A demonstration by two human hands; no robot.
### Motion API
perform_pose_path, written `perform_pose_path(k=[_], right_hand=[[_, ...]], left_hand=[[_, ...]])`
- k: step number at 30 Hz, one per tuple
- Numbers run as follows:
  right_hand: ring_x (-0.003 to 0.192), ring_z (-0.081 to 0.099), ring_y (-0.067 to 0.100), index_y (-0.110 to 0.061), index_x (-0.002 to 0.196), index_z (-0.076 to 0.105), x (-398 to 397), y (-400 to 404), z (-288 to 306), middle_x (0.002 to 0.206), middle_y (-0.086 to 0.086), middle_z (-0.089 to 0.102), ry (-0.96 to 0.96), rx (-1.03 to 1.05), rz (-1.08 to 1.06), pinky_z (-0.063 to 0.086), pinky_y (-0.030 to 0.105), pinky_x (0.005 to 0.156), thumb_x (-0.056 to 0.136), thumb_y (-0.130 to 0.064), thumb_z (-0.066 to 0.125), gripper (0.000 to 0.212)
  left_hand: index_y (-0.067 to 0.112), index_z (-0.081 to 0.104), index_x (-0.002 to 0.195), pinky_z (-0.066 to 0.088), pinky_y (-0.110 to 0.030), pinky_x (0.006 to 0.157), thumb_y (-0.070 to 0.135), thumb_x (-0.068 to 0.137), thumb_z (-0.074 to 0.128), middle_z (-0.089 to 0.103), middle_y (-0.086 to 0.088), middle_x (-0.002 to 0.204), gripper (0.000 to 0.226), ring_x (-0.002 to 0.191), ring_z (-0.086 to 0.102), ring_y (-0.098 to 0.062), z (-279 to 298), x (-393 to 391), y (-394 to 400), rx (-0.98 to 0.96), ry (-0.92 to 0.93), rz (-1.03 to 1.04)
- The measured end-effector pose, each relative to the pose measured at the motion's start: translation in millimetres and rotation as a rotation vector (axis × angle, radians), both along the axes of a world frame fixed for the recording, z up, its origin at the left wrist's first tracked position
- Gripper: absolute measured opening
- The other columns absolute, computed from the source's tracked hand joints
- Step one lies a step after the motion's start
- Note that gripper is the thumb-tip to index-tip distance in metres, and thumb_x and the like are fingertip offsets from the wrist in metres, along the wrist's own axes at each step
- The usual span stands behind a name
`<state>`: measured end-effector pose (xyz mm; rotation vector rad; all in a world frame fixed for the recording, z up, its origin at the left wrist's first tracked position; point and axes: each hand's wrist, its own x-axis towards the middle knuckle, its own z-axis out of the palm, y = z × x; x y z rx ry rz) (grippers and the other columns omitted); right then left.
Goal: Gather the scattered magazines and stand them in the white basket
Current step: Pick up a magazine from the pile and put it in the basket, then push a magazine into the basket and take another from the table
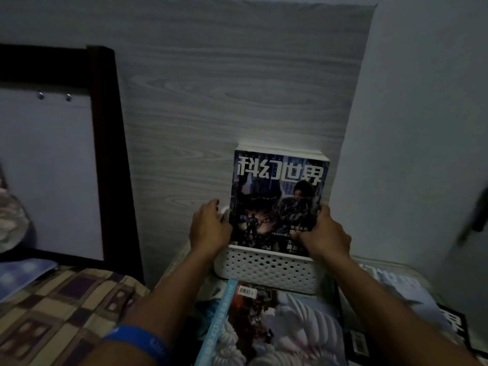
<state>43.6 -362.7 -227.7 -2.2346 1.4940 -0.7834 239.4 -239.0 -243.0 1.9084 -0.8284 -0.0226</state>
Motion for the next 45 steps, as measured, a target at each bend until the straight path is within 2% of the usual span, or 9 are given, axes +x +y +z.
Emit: perform_pose_path(k=[7,14,18,22,27,30,34,38,45], right_hand=[[0.12,0.051,0.04,-0.016,0.139,0.039,-36.4,55.7,4.2,0.132,0.018,0.057,-0.244,-0.012,0.006,0.047,0.047,0.096,0.087,-0.038,0.064,0.061],[0.098,0.063,0.018,-0.024,0.104,0.062,-100.0,161.2,-5.8,0.104,0.0,0.068,-0.209,-0.071,0.42,0.048,0.03,0.079,0.091,-0.024,0.064,0.013],[0.071,0.066,0.011,-0.026,0.082,0.066,-133.9,209.4,-5.8,0.077,-0.006,0.071,-0.065,-0.13,0.529,0.053,0.032,0.066,0.088,-0.022,0.065,0.007],[0.069,0.059,0.013,-0.026,0.079,0.061,-151.8,242.9,-9.1,0.077,-0.005,0.065,0.243,-0.121,0.579,0.049,0.032,0.061,0.085,-0.05,0.058,0.025],[0.078,0.055,0.019,-0.028,0.072,0.04,-155.5,281.1,-26.7,0.079,-0.006,0.049,0.598,0.047,0.559,0.027,0.028,0.05,0.065,-0.074,0.057,0.05],[0.067,0.05,0.011,-0.024,0.071,0.045,-155.5,285.8,-24.8,0.073,-0.008,0.049,0.475,0.29,0.515,0.028,0.028,0.049,0.056,-0.072,0.069,0.056],[0.06,0.055,0.008,-0.015,0.065,0.065,-160.1,286.7,-23.9,0.061,-0.006,0.059,0.226,0.602,0.572,0.036,0.024,0.056,0.067,-0.044,0.08,0.033],[0.067,0.058,0.007,-0.015,0.085,0.07,-157.9,291.8,-22.0,0.077,0.001,0.068,-0.037,0.821,0.626,0.044,0.019,0.062,0.083,-0.015,0.073,0.003],[0.086,0.073,0.025,-0.019,0.09,0.075,-141.9,284.6,9.7,0.098,0.009,0.077,-0.862,0.762,0.621,0.058,0.033,0.07,0.082,0.006,0.066,0.028]], left_hand=[[0.016,0.046,0.139,0.043,-0.041,0.104,0.021,0.093,0.056,0.051,-0.006,0.14,0.047,0.126,0.049,-0.026,2.9,-27.1,103.3,0.02,-0.197,-0.119],[0.025,0.066,0.1,0.046,-0.025,0.067,0.036,0.085,0.066,0.065,0.006,0.088,0.019,0.08,0.062,-0.013,3.6,-65.5,206.4,0.567,-0.349,-0.324],[0.029,0.063,0.101,0.052,-0.03,0.078,0.068,0.068,0.07,0.066,0.007,0.099,0.052,0.088,0.062,-0.013,2.2,-91.3,238.1,0.802,-0.291,-0.491],[0.037,0.033,0.145,0.04,-0.034,0.107,0.078,0.05,0.073,0.04,0.002,0.149,0.111,0.131,0.045,-0.023,-2.4,-99.5,255.6,1.077,-0.302,-0.474],[0.03,0.024,0.149,0.034,-0.03,0.106,0.072,0.047,0.08,0.031,-0.001,0.156,0.124,0.137,0.038,-0.026,-7.2,-100.2,267.2,1.061,-0.199,-0.353],[0.024,0.044,0.136,0.04,-0.022,0.092,0.067,0.044,0.085,0.051,0.003,0.141,0.109,0.119,0.052,-0.018,-9.6,-97.5,276.4,0.945,-0.021,-0.347],[0.018,0.055,0.073,0.032,-0.015,0.049,0.058,0.059,0.083,0.054,0.002,0.068,0.051,0.06,0.046,-0.008,-15.5,-97.0,288.8,0.651,-0.018,-0.37],[0.014,0.067,0.094,0.048,-0.027,0.065,0.071,0.059,0.075,0.07,-0.006,0.088,0.067,0.072,0.062,-0.012,23.8,-92.6,306.0,0.564,-0.085,-0.426],[0.021,0.066,0.078,0.052,-0.025,0.059,0.048,0.06,0.085,0.07,0.0,0.071,0.038,0.064,0.064,-0.012,148.6,-95.2,310.8,0.222,-0.183,-0.482]])
